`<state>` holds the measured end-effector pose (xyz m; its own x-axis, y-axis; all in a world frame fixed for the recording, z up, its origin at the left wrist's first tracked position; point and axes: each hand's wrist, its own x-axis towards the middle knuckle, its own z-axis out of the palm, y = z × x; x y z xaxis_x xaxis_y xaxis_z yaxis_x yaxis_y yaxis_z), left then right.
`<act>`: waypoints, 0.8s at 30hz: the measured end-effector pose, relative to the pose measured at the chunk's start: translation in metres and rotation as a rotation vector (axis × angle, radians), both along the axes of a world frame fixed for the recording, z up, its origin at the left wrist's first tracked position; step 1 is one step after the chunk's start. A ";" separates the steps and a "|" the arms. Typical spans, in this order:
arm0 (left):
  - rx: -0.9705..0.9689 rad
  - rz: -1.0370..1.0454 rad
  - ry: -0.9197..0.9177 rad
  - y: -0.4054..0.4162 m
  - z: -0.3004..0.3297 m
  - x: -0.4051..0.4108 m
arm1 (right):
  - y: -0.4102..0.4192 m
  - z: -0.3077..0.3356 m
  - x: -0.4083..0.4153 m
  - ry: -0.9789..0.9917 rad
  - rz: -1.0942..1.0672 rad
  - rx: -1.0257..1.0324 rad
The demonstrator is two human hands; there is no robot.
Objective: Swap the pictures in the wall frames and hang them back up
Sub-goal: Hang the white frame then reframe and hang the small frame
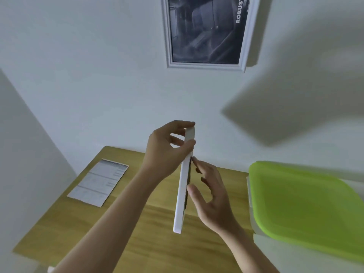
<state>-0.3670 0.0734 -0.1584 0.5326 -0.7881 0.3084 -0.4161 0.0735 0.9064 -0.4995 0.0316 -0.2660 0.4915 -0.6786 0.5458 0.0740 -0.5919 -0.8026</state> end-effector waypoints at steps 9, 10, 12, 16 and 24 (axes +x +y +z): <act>-0.056 0.108 0.199 0.026 -0.023 0.053 | -0.004 -0.049 0.014 -0.086 -0.016 0.502; -0.060 0.122 0.221 0.027 -0.030 0.059 | 0.000 -0.050 0.016 -0.099 -0.009 0.527; -0.047 0.172 0.218 0.030 -0.046 0.066 | 0.005 -0.056 0.021 -0.123 -0.031 0.551; 0.137 0.227 0.199 0.043 -0.086 0.071 | 0.014 -0.071 0.025 -0.086 -0.081 0.612; 0.524 0.086 0.241 0.102 -0.179 0.050 | 0.032 -0.124 0.033 0.060 -0.255 0.773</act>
<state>-0.3168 0.1757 -0.3378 0.6079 -0.7540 -0.2490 -0.1783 -0.4352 0.8825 -0.4665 0.0635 -0.3903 0.2847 -0.9477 -0.1446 -0.0442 0.1377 -0.9895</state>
